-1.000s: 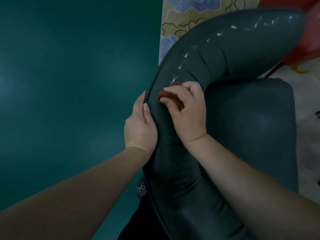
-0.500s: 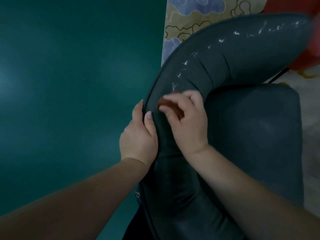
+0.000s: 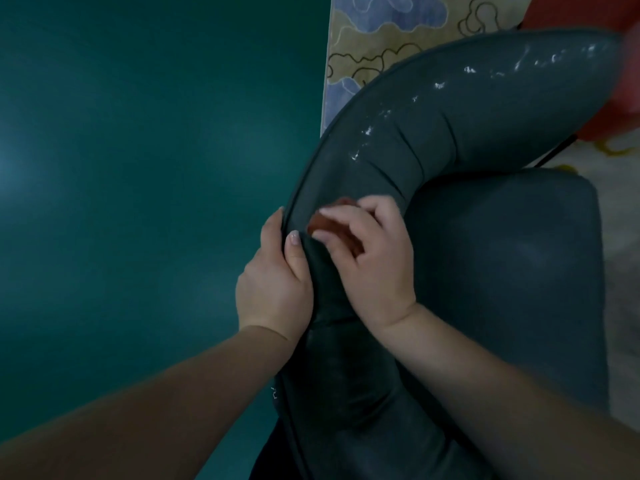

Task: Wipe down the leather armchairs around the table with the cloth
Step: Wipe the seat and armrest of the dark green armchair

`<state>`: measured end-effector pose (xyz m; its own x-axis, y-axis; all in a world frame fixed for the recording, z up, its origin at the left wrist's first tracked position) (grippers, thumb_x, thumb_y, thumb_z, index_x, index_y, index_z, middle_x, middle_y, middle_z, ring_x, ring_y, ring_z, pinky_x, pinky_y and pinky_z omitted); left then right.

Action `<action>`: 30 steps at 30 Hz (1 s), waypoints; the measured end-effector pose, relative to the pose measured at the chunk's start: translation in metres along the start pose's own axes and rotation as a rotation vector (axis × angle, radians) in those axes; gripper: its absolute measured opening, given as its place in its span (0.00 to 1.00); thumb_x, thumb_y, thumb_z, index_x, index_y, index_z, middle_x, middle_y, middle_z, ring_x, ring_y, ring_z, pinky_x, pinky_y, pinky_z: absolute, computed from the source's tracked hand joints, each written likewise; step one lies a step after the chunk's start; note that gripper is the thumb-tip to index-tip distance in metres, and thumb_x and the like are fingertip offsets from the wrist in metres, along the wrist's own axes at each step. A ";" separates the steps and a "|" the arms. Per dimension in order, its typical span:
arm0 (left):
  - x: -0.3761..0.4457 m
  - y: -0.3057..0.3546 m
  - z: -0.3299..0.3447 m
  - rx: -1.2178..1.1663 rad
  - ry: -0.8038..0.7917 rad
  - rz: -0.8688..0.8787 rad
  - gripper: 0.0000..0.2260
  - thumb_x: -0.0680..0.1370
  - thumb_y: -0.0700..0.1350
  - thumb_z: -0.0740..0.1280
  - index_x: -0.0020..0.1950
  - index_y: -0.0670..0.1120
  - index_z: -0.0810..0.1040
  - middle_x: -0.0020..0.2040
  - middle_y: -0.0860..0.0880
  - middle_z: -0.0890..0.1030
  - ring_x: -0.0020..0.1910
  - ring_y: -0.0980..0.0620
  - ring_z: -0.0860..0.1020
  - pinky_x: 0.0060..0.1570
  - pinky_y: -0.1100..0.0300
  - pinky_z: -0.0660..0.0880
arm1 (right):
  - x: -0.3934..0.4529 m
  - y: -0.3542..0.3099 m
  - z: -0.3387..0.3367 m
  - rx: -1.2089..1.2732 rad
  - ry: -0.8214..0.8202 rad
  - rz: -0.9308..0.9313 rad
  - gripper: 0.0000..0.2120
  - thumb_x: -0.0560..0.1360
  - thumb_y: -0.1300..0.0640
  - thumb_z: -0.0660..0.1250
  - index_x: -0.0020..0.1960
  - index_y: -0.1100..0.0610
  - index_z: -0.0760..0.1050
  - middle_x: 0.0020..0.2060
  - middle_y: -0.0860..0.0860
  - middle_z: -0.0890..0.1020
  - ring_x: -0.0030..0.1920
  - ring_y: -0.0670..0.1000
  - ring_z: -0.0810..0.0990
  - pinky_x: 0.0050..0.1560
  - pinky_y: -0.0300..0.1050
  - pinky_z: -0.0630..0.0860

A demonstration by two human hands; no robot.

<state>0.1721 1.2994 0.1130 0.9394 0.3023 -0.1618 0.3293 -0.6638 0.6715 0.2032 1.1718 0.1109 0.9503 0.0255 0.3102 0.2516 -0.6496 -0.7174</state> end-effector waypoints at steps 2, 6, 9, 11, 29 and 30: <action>0.000 0.000 0.000 -0.011 0.003 -0.011 0.24 0.77 0.58 0.47 0.71 0.56 0.64 0.54 0.43 0.81 0.48 0.36 0.78 0.43 0.51 0.70 | 0.017 0.005 -0.002 -0.033 -0.043 -0.030 0.11 0.72 0.50 0.72 0.51 0.54 0.83 0.45 0.55 0.76 0.47 0.56 0.75 0.49 0.46 0.73; 0.000 -0.002 0.000 -0.087 -0.018 -0.043 0.20 0.79 0.58 0.49 0.69 0.58 0.66 0.49 0.48 0.81 0.46 0.42 0.78 0.45 0.53 0.73 | 0.062 0.012 0.003 -0.109 -0.006 0.017 0.10 0.73 0.50 0.72 0.52 0.53 0.82 0.45 0.54 0.76 0.49 0.56 0.74 0.52 0.39 0.67; 0.002 -0.007 0.001 -0.145 -0.018 -0.086 0.15 0.81 0.55 0.51 0.67 0.59 0.68 0.42 0.57 0.77 0.43 0.49 0.76 0.44 0.58 0.70 | 0.031 0.007 0.001 0.010 0.025 0.100 0.10 0.73 0.52 0.72 0.53 0.54 0.82 0.47 0.52 0.74 0.50 0.52 0.76 0.52 0.42 0.73; 0.004 -0.009 0.002 -0.144 -0.017 -0.097 0.14 0.82 0.53 0.52 0.66 0.59 0.69 0.40 0.60 0.75 0.41 0.52 0.75 0.42 0.61 0.67 | -0.003 0.004 -0.005 0.049 0.025 0.115 0.11 0.73 0.51 0.71 0.54 0.54 0.82 0.48 0.49 0.73 0.49 0.46 0.75 0.52 0.36 0.73; 0.012 0.003 -0.007 -0.006 -0.114 -0.050 0.17 0.82 0.54 0.50 0.71 0.56 0.65 0.57 0.47 0.80 0.53 0.41 0.77 0.49 0.54 0.70 | 0.054 0.012 -0.003 -0.125 -0.018 -0.017 0.10 0.72 0.50 0.72 0.51 0.53 0.83 0.45 0.55 0.76 0.48 0.57 0.73 0.50 0.46 0.71; 0.018 0.006 -0.007 -0.002 -0.126 -0.041 0.18 0.83 0.54 0.50 0.71 0.56 0.65 0.59 0.47 0.80 0.55 0.42 0.77 0.50 0.54 0.69 | 0.070 0.016 -0.003 -0.173 -0.022 -0.025 0.11 0.73 0.48 0.71 0.51 0.52 0.82 0.46 0.55 0.76 0.49 0.57 0.73 0.49 0.48 0.71</action>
<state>0.1903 1.3055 0.1195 0.9297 0.2410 -0.2786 0.3677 -0.6511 0.6639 0.2735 1.1607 0.1233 0.9485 0.0581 0.3115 0.2413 -0.7696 -0.5911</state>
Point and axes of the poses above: each hand's wrist, its own x-axis towards the middle knuckle, its own z-axis out of the palm, y = z × x, the point moved 2 cm from there along x, towards the middle knuckle
